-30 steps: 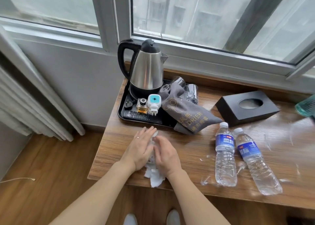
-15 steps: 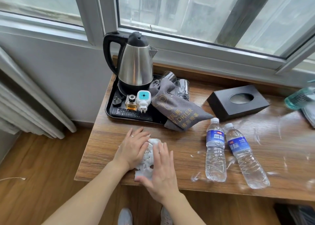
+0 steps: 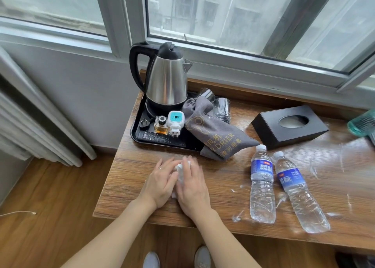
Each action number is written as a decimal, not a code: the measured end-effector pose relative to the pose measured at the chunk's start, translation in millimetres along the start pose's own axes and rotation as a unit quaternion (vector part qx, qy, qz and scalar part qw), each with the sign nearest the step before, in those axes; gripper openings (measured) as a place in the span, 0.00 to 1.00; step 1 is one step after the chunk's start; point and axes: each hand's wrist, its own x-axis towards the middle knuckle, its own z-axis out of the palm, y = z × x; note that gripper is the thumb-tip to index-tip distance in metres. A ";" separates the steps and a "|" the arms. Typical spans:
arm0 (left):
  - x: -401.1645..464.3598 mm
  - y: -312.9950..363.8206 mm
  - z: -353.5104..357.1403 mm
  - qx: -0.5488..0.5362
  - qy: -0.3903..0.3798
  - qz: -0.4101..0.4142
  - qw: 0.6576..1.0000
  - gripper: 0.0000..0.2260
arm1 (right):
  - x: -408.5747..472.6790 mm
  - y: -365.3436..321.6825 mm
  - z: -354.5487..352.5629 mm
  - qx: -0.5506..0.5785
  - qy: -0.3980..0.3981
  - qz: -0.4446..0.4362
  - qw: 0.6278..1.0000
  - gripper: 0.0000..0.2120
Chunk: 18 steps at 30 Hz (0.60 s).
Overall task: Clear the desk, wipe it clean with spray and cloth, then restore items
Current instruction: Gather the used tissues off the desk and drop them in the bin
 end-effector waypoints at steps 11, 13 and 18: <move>-7.0 8.6 0.7 -0.102 0.071 -0.070 0.990 0.26 | 0.1 -11.2 19.3 -0.040 0.024 -0.058 0.997 0.18; -15.0 1.6 -2.7 -0.056 0.081 -0.060 0.993 0.23 | 0.5 -10.4 18.7 -0.017 0.033 -0.044 0.998 0.16; -27.3 9.2 7.8 -0.074 0.000 -0.040 0.996 0.26 | 0.5 -12.2 18.2 0.078 -0.024 0.025 0.996 0.22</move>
